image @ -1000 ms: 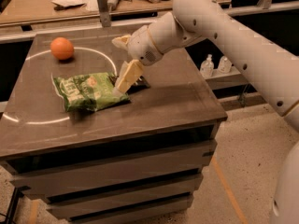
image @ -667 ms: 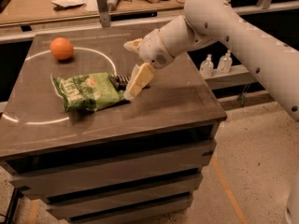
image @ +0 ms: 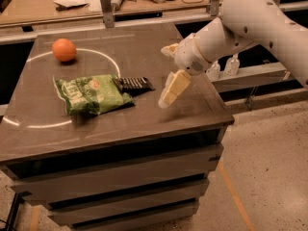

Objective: Move rxbar chocolate near green jalapeno chip bag

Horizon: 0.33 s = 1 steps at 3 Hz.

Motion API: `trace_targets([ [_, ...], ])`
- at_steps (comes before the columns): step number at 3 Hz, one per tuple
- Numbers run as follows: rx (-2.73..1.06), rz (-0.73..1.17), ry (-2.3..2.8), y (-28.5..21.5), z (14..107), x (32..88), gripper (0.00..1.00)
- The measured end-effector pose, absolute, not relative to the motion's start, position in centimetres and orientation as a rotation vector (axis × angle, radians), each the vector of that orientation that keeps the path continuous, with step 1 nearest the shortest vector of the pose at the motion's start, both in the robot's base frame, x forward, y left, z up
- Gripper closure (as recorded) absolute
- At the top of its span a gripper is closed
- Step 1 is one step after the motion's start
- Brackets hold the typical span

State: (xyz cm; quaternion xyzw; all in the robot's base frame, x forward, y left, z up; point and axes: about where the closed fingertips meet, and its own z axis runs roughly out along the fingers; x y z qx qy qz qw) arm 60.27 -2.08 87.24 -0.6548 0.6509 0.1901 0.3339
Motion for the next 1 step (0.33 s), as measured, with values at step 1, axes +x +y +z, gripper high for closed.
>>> trace_targets([
  [1, -1.709, 0.496, 1.699, -2.08, 87.23, 60.27, 0.0],
])
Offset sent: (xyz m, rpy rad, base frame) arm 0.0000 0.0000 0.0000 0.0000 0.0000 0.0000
